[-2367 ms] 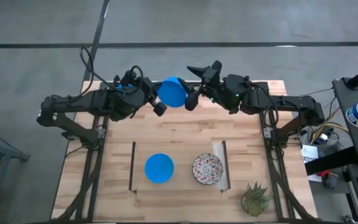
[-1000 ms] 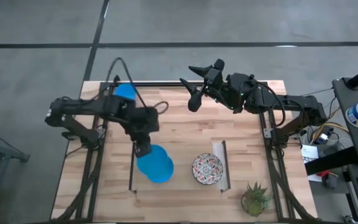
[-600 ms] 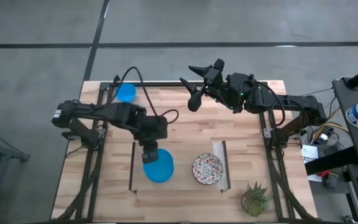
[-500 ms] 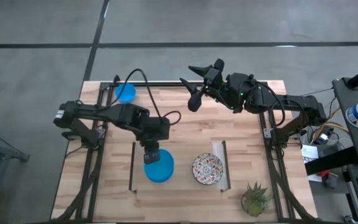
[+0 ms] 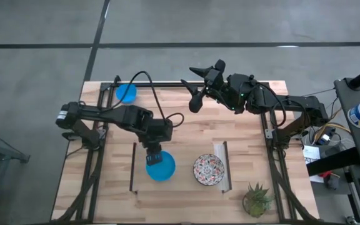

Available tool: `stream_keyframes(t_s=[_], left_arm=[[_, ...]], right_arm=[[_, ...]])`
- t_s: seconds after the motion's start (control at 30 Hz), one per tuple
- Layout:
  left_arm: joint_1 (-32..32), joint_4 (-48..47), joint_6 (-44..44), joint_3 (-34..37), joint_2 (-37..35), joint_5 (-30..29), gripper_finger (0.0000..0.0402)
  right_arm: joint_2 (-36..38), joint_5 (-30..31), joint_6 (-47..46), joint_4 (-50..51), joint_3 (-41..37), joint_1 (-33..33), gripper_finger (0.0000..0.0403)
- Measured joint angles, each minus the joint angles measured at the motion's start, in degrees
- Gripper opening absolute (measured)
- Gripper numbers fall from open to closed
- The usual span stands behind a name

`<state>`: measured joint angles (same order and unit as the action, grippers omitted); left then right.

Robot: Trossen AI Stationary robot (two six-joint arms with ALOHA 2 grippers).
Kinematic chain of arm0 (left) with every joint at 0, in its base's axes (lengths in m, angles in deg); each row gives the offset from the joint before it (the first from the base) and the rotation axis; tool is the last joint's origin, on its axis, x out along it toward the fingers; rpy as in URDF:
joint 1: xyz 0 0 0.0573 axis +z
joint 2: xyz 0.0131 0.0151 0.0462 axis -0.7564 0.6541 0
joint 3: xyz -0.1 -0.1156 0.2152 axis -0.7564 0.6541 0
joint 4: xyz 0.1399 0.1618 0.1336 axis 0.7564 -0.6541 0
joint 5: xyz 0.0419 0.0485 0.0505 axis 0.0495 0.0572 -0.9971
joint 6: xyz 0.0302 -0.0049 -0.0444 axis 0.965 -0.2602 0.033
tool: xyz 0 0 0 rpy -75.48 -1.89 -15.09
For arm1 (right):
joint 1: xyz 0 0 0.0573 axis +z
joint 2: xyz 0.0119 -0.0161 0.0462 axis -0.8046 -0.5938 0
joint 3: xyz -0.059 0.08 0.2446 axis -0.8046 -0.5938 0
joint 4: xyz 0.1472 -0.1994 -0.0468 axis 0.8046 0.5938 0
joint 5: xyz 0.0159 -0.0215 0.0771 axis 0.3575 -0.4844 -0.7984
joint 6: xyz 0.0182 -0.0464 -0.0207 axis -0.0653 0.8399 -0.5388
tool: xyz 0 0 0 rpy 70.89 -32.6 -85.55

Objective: Pick & Place Mini bowls
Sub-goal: Stack the right blue bowl on top of the other blue bowl on the shelf, then stack the blue bowl on top of the other blue bowls on the shelf

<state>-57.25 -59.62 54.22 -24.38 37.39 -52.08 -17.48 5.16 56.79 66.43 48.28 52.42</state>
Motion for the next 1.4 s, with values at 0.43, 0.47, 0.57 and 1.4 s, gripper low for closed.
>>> stream_keyframes(t_s=[0.43, 0.47, 0.57, 1.4], left_arm=[[0.58, -4.62, 3.96, -3.44, -0.22, -7.37, 0.0158], [0.71, -4.68, 4.32, -3.72, -0.22, -10.02, 0.0158], [1.51, -6.67, 5.84, -3.98, -0.24, -15.61, 0.0158], [25.76, -13.36, 15.97, -3.72, -4.37, -16.72, 0.0158]], right_arm=[[0.02, -0.02, 0.00, 0.45, 0.00, 0.00, 0.0249], [0.02, -0.02, -0.15, 0.42, 0.00, 0.00, 0.0249], [0.02, -0.02, -1.66, 0.44, 0.00, 0.00, 0.0249], [0.28, -0.02, -1.01, 0.87, 0.00, 0.00, 0.0242]])
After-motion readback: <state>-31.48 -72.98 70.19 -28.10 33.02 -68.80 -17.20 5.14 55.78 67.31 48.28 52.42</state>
